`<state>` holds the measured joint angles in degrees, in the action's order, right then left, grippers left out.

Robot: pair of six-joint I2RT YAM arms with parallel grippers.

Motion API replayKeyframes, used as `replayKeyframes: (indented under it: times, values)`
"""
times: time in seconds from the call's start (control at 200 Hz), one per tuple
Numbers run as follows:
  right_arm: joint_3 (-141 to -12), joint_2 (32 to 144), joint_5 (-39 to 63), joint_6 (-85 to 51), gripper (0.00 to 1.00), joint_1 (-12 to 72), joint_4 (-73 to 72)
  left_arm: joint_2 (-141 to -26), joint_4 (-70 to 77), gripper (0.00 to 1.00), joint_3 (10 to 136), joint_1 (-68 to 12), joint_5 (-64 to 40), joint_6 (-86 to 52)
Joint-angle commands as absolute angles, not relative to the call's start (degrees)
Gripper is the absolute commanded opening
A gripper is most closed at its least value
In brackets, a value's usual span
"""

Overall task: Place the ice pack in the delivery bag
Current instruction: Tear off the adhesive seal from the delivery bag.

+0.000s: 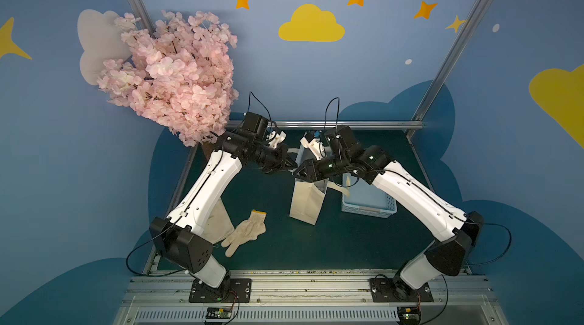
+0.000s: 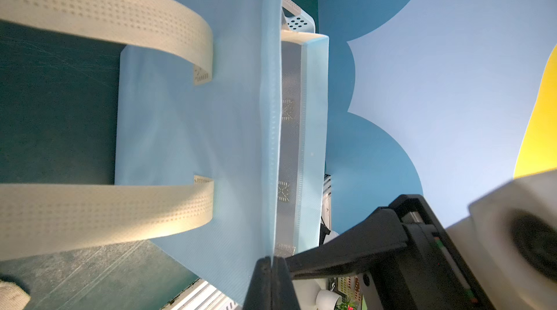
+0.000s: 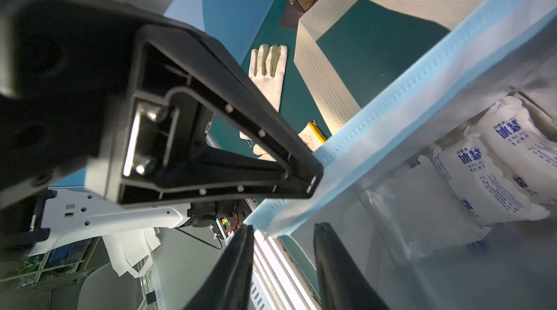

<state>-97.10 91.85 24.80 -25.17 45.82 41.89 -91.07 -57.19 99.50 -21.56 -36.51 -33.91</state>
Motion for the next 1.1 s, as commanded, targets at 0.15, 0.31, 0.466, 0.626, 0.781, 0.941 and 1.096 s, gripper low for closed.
replayKeyframes:
  times: [0.15, 0.31, 0.466, 0.626, 0.781, 0.941, 1.096]
  values:
    - [-97.89, 92.36, 23.82, -25.34, 0.34, 46.60, 41.75, -90.46, -55.63, 0.03, 99.14, -21.79, -38.23, -34.41]
    - [-98.26, 92.50, 22.86, -25.49, 0.26, 46.60, 42.27, -90.51, -55.56, 0.03, 99.14, -21.80, -38.24, -34.41]
    - [-98.35, 92.46, 22.20, -25.06, 0.18, 46.53, 42.80, -90.47, -55.46, 0.03, 98.97, -21.76, -38.25, -34.39]
    - [-98.48, 92.46, 21.90, -24.77, 0.12, 46.43, 42.89, -90.55, -55.37, 0.03, 98.96, -21.83, -38.23, -34.28]
    - [-99.35, 93.11, 22.56, -24.77, 0.09, 46.45, 43.07, -90.63, -55.37, 0.03, 99.18, -21.82, -38.15, -34.27]
    - [-100.01, 93.80, 23.73, -24.83, 0.00, 46.55, 43.15, -90.79, -55.41, 0.03, 99.32, -21.87, -38.06, -34.40]
    - [-100.46, 93.22, 21.58, -23.93, 0.00, 45.71, 44.83, -90.62, -55.38, 0.03, 99.32, -21.73, -37.77, -34.44]
